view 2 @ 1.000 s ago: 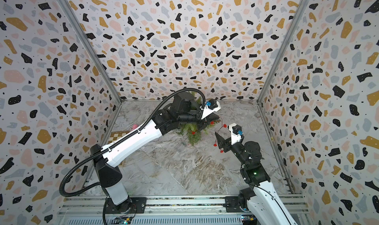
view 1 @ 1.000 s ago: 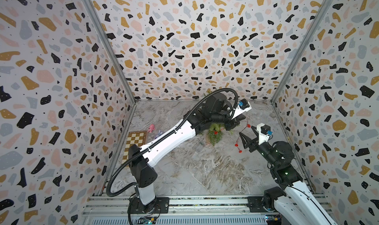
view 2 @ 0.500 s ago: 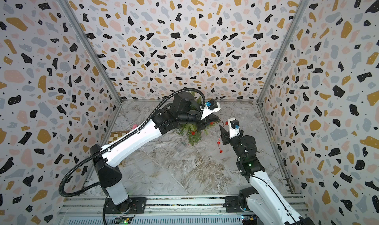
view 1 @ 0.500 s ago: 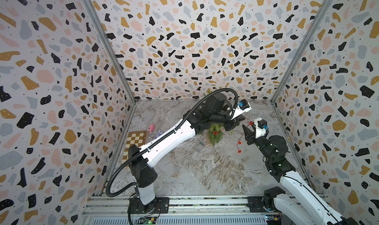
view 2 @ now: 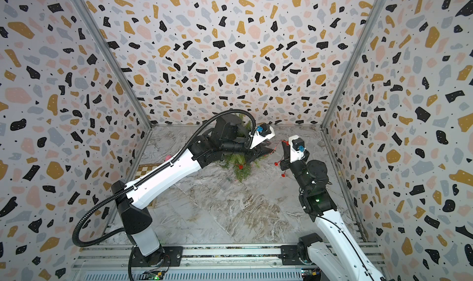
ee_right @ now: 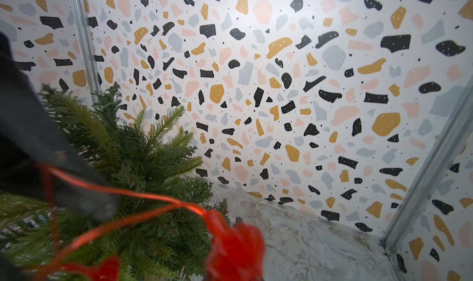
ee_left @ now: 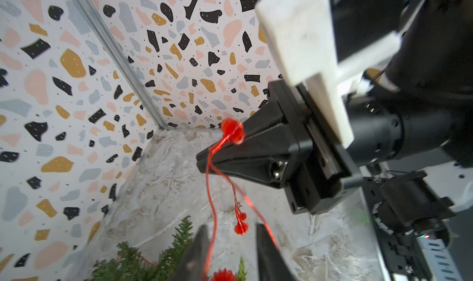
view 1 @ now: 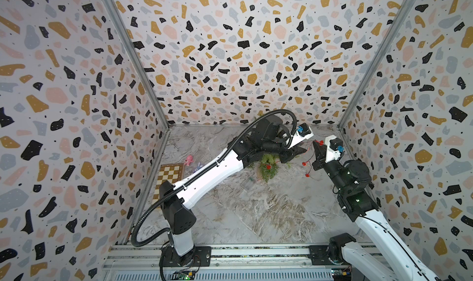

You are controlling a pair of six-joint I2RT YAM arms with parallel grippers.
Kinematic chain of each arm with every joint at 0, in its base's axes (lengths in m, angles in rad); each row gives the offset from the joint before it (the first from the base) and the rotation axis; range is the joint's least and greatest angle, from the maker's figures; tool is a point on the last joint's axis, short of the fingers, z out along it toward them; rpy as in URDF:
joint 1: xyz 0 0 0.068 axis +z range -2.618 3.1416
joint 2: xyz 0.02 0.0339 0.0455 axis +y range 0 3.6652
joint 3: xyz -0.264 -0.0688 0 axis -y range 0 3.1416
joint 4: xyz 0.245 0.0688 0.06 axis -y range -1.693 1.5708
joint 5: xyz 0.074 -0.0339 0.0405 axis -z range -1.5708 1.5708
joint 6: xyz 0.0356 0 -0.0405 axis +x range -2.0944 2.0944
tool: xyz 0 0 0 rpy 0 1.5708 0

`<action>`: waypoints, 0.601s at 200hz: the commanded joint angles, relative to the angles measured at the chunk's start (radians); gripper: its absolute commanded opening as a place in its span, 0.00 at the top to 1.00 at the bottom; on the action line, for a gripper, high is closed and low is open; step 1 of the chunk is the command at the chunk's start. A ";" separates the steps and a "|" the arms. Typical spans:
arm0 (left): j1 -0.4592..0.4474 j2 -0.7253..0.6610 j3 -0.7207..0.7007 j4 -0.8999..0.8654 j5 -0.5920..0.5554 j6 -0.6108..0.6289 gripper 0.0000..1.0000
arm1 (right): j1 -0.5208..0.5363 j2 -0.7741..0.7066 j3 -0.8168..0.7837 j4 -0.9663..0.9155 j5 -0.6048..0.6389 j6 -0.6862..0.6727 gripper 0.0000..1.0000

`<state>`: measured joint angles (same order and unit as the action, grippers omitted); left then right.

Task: Remove string lights from the small christmas tree
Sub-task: Remove the light string from the Christmas tree.

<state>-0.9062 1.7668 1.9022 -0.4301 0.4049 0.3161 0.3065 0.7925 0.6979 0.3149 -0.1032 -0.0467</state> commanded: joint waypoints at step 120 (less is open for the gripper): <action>-0.007 -0.290 -0.192 -0.154 -0.076 0.060 0.25 | 0.035 0.003 0.213 -0.178 -0.019 -0.048 1.00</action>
<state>-0.9066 1.4681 1.7336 -0.5285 0.3061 0.3523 0.3351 0.8024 0.8597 0.1577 -0.1127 -0.0811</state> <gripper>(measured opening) 0.748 0.043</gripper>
